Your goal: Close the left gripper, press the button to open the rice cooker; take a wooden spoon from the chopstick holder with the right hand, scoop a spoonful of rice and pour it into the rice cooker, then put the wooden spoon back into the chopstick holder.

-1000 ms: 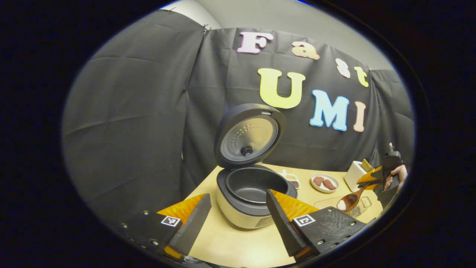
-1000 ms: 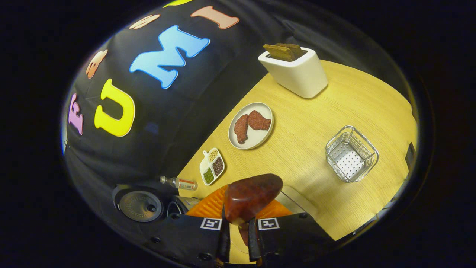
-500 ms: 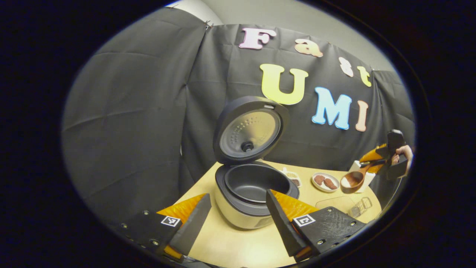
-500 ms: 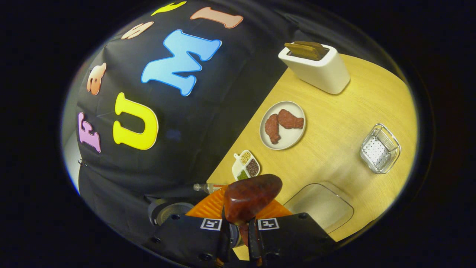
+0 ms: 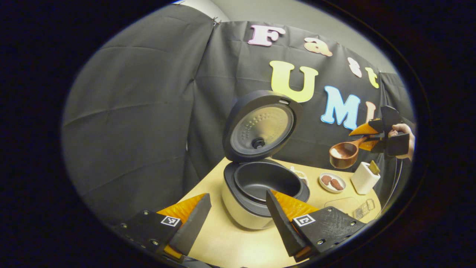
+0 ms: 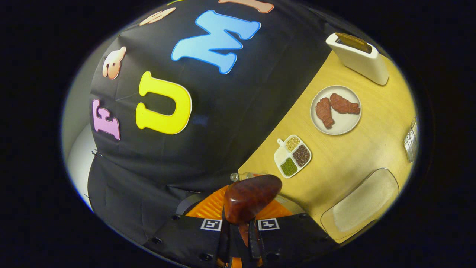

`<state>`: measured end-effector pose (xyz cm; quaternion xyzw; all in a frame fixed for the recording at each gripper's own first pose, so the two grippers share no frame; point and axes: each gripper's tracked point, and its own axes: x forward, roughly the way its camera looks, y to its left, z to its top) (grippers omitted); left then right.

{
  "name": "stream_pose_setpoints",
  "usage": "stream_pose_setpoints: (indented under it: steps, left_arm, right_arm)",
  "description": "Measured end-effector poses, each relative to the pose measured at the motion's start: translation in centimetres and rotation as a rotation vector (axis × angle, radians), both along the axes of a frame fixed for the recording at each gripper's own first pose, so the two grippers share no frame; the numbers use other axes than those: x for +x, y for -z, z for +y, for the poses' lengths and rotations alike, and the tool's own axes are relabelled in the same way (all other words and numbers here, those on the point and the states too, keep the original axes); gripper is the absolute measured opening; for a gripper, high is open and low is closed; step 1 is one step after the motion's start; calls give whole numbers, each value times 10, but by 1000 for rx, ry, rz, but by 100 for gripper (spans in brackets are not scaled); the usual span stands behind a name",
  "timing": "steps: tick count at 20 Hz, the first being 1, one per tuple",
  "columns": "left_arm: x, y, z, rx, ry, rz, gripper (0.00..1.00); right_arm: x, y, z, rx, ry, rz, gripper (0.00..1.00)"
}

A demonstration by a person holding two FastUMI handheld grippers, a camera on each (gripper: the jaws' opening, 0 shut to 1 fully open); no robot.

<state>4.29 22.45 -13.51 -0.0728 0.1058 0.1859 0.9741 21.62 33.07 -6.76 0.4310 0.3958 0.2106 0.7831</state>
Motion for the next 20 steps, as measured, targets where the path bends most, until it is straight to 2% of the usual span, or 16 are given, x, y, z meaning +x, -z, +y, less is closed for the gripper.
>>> stream_pose_setpoints:
  steps: [4, 5, 7, 8, 9, 13, 14, 15, 17, 20]
  left_arm:
    - [-8, 5, 14, -26, -17, -12, 96]
    - [-10, 7, 16, -30, -14, -16, 96]
    - [-14, 9, 27, -23, -22, -17, 96]
    - [-15, 10, 33, -20, -35, -12, 92]
    - [-17, 12, 38, -22, -48, -8, 92]
    - [-25, 17, 49, -43, -93, 5, 94]
    - [-25, 18, 50, -46, -98, 6, 92]
    - [-26, 17, 51, -43, -101, 6, 94]
    - [-29, 18, 52, -32, -108, 12, 94]
    - [-32, 19, 52, -23, -112, 20, 96]
  right_arm:
    - [1, 11, 53, -22, -71, -3, 20]
    - [3, 16, 65, -31, -84, -8, 17]
    - [2, 26, 88, -56, -116, -23, 17]
    - [0, 31, 101, -73, -142, -37, 21]
    - [-2, 36, 111, -97, -170, -57, 21]
    - [-5, 62, 141, -221, -224, -162, 21]
    - [-7, 66, 147, -245, -241, -190, 17]
    - [-8, 68, 152, -267, -261, -222, 21]
    - [-10, 73, 160, -321, -308, -296, 20]
    - [-12, 71, 173, -379, -331, -418, 20]
